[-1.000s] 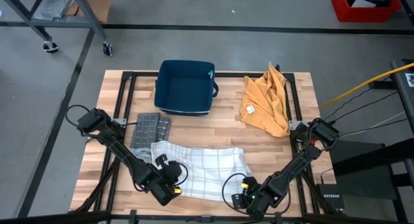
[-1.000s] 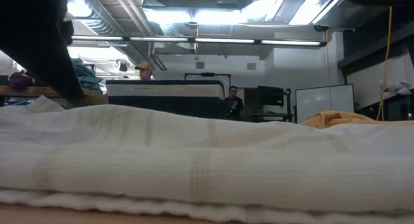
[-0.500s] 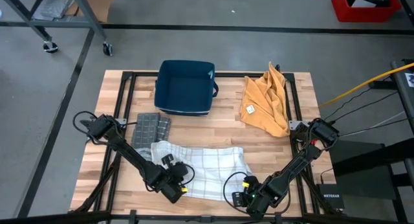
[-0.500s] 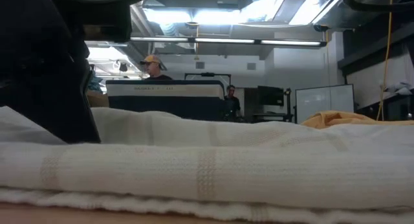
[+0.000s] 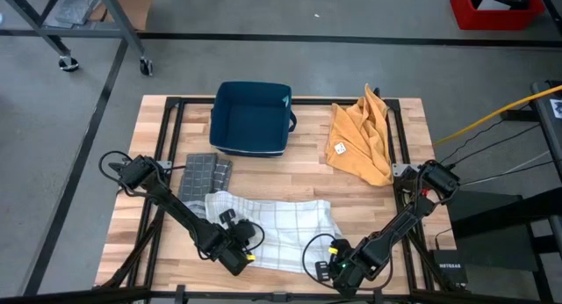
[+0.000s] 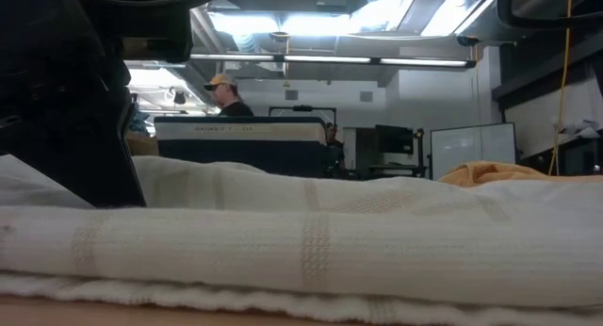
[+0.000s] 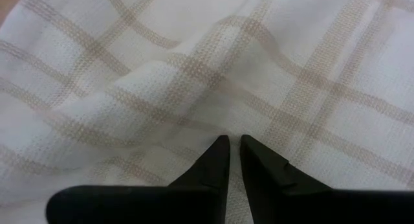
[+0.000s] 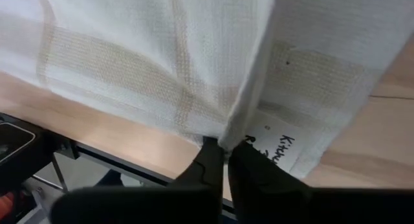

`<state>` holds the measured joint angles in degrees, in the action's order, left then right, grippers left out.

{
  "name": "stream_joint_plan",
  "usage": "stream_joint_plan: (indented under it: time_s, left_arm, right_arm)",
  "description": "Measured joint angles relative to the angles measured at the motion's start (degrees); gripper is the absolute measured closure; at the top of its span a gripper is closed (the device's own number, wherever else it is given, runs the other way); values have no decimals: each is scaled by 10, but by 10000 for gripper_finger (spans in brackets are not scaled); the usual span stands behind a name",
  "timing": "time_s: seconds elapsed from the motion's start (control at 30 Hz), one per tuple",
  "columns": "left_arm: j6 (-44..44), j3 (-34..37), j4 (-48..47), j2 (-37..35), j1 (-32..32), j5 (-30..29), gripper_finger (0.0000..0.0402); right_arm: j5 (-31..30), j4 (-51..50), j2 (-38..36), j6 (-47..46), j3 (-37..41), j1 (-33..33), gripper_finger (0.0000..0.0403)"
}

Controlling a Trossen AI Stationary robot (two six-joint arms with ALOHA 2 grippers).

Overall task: Fold towel
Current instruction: Fold the white patterned towel

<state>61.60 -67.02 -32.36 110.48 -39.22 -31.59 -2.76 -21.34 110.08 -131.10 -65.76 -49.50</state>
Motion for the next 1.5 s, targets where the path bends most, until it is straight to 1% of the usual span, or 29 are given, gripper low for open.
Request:
stream_joint_plan:
  time_s: [0.13,0.27,0.37,0.5,0.67,0.8,0.87,0.93,1.03,1.23,1.4,1.5]
  left_arm:
    - [3,0,-1,0,0,6,369]
    - [25,-1,-11,0,1,15,369]
    - [30,-1,-19,0,2,16,373]
    - [30,-2,-19,13,7,36,396]
    - [30,-3,1,43,8,57,394]
    - [30,-4,23,49,6,56,399]
    - [27,-3,32,48,6,53,399]
    - [24,-2,36,46,7,55,397]
    - [21,-2,35,46,7,57,399]
    - [20,-2,34,46,6,57,395]
    - [18,-2,34,46,6,57,387]
    - [9,-2,34,46,6,57,381]
  right_arm:
    - [32,-3,0,2,0,1,371]
    - [76,-14,0,8,0,-2,390]
    - [78,-20,-2,10,0,-6,393]
    - [79,-49,-13,10,0,-10,384]
    - [80,-181,-33,32,-44,-14,396]
    - [84,-276,-38,39,-81,-15,389]
    - [85,-309,-38,40,-86,-15,389]
    - [86,-320,-38,44,-86,-15,393]
    - [85,-342,-38,67,-86,-15,394]
    - [90,-347,-38,172,-86,-15,374]
    - [112,-365,-38,213,-86,-17,368]
    - [121,-382,-38,221,-86,-16,368]
